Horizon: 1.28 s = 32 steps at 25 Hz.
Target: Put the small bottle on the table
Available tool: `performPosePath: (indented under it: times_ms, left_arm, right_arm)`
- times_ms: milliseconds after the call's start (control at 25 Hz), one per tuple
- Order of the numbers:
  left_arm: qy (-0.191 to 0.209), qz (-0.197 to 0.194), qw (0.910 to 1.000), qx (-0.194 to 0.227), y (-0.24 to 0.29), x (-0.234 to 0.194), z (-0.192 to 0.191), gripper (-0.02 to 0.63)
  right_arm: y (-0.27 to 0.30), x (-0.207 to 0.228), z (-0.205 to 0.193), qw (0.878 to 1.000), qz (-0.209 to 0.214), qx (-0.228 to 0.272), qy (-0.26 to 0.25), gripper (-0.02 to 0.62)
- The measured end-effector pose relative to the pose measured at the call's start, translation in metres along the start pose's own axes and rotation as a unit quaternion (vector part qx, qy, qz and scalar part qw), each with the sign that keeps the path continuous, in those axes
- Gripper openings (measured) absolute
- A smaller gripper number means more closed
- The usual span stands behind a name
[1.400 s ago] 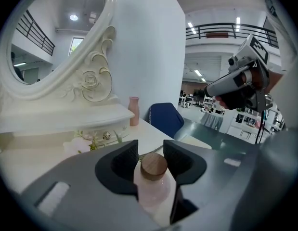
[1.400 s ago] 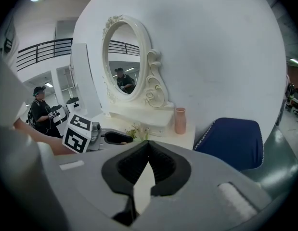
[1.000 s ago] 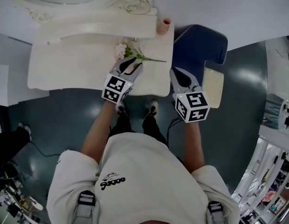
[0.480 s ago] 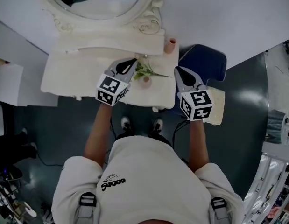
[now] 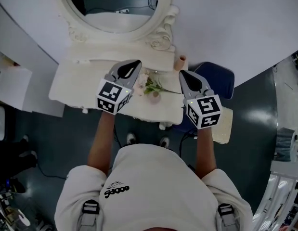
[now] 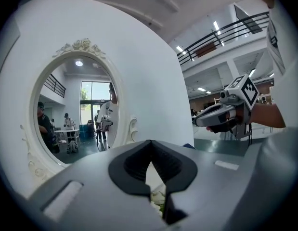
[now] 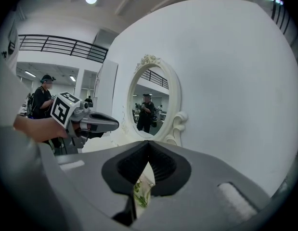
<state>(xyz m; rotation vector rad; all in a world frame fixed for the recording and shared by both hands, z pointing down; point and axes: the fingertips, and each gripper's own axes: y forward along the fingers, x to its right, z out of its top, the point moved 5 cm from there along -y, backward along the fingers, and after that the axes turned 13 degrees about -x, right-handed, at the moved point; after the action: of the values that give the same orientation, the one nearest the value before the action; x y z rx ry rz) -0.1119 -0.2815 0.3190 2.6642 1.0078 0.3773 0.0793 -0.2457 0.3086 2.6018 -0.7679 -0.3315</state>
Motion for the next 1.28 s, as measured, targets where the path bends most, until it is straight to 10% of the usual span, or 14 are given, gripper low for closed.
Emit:
performPosePath:
  times_ms: [560, 1280]
  left_arm:
    - [0.073, 0.05, 0.9926, 0.083, -0.025, -0.003, 0.051, 0.018]
    - [0.058, 0.05, 0.9938, 0.081, -0.046, 0.005, 0.045, 0.018]
  right_arm:
    - [-0.013, 0.001, 0.038, 0.998, -0.024, 0.045, -0.047, 0.002]
    - [-0.013, -0.014, 0.037, 0.997, -0.007, 0.046, -0.057, 0.003]
